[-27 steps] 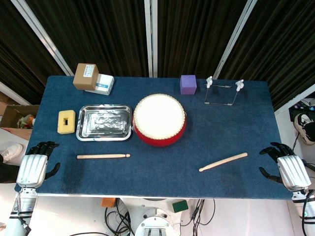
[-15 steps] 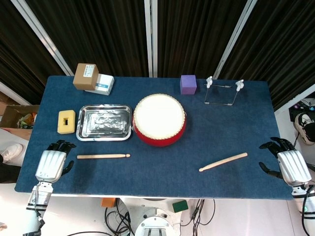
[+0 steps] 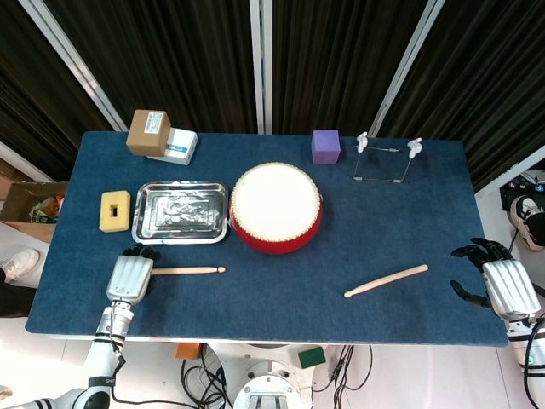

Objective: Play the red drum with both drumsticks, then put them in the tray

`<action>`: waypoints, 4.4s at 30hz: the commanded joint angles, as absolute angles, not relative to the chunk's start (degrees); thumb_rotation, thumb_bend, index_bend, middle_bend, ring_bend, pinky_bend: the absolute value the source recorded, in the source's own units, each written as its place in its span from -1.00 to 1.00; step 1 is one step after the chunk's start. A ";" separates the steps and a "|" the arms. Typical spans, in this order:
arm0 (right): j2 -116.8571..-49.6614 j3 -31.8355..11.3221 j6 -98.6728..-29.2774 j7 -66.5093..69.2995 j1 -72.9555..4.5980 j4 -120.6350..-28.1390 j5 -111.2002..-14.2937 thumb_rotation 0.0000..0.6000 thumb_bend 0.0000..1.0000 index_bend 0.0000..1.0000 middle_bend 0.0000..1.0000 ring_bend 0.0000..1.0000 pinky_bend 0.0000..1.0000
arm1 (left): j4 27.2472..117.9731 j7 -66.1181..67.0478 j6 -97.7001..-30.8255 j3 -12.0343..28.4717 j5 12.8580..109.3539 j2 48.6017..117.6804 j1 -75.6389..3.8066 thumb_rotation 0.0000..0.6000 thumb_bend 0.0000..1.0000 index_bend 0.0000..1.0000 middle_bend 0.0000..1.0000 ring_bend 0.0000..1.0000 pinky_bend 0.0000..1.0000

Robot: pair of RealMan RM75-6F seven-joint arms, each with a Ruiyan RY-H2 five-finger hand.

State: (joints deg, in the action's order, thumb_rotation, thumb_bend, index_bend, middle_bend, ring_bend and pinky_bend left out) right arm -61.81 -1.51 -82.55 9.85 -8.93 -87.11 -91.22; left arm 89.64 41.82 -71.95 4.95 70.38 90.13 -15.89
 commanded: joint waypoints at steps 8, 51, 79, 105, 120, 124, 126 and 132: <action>-62.13 -1.55 -81.14 9.31 -9.37 -87.05 -90.36 1.00 -0.58 -0.23 -0.19 -0.65 -0.51 | 87.28 44.18 -74.25 5.62 66.97 94.14 -16.31 1.00 -0.38 -0.06 -0.22 -0.34 -0.25; -61.64 -1.35 -79.04 8.84 -8.89 -87.24 -87.81 1.00 -0.60 -0.23 -0.20 -0.70 -0.58 | 85.91 37.26 -71.94 2.28 69.21 91.09 -19.06 1.00 0.15 0.25 0.20 0.02 -0.17; -74.56 0.11 -68.47 -13.21 -16.17 -80.70 -90.99 1.00 -0.59 -0.08 -0.06 -0.66 -0.53 | 82.72 3.56 -82.97 -2.91 98.11 85.55 -18.88 1.00 0.31 0.37 0.32 0.14 0.11; -85.69 0.99 -67.29 -10.40 -19.44 -61.42 -91.81 1.00 -0.43 0.07 0.04 -0.57 -0.51 | 83.36 3.29 -80.87 -1.76 95.86 85.46 -18.65 1.00 0.31 0.37 0.31 0.14 0.09; -86.45 1.86 -66.99 -8.28 -19.92 -59.71 -91.61 1.00 -0.24 0.16 0.12 -0.50 -0.49 | 83.97 4.16 -80.10 -1.74 95.55 85.00 -18.53 1.00 0.31 0.37 0.31 0.14 0.08; -86.52 2.16 -68.04 -6.90 -20.08 -59.28 -92.44 1.00 0.01 0.27 0.21 -0.41 -0.40 | 83.97 4.04 -80.12 -1.64 95.35 84.78 -18.40 1.00 0.31 0.37 0.30 0.14 0.08; -86.27 2.46 -69.19 -4.97 -20.17 -59.14 -93.42 1.00 0.18 0.34 0.26 -0.35 -0.34 | 84.00 3.80 -80.16 -1.52 95.13 84.54 -18.33 1.00 0.31 0.37 0.30 0.14 0.09; -84.37 3.25 -76.72 3.69 -19.80 -58.34 -97.53 1.00 0.66 0.49 0.39 -0.19 -0.17 | 84.93 2.04 -81.66 -0.21 93.80 82.95 -17.65 1.00 0.32 0.37 0.31 0.14 0.09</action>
State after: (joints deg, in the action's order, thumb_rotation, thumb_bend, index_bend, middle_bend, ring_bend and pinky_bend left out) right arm -85.39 2.89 -73.53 0.47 -20.04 -58.63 -95.70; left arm 84.65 2.40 -81.36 -0.52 94.09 83.30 -17.83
